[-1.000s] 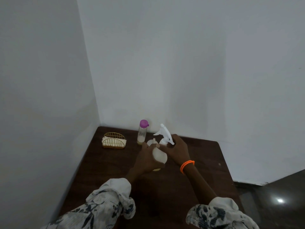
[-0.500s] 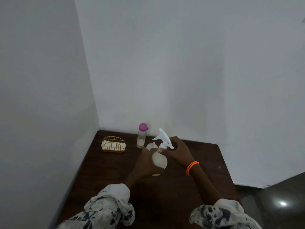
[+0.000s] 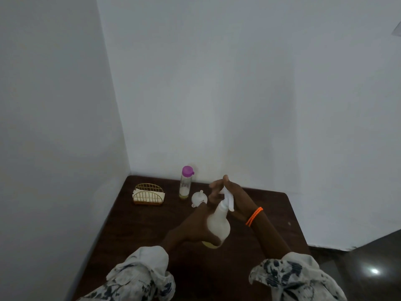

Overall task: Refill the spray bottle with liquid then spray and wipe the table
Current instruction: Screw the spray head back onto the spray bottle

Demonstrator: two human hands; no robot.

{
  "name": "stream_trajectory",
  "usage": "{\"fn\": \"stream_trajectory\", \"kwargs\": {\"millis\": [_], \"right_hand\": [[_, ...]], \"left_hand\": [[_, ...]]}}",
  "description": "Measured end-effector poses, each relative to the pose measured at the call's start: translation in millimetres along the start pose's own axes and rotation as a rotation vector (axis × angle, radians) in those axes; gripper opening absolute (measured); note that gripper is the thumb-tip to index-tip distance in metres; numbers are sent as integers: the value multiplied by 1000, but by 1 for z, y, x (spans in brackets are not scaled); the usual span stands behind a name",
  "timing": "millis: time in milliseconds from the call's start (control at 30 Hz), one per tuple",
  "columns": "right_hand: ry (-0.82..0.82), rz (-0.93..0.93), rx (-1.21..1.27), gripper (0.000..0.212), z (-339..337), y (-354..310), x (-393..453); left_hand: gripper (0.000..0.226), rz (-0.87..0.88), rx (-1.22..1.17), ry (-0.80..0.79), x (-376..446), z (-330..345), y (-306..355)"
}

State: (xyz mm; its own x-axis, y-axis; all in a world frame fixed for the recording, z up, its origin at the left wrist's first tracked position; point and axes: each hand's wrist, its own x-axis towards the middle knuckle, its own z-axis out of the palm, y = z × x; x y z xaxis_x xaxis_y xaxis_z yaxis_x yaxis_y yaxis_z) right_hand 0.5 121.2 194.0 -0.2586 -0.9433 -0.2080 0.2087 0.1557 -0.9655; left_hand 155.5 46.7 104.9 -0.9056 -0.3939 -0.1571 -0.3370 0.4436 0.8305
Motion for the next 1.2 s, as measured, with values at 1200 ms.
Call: {"fn": "stream_trajectory", "kwargs": {"millis": [1200], "right_hand": [[210,-74,-112,39,-18,13,-6]], "left_hand": [[106,-57,73,236,14,-10,-2]]}}
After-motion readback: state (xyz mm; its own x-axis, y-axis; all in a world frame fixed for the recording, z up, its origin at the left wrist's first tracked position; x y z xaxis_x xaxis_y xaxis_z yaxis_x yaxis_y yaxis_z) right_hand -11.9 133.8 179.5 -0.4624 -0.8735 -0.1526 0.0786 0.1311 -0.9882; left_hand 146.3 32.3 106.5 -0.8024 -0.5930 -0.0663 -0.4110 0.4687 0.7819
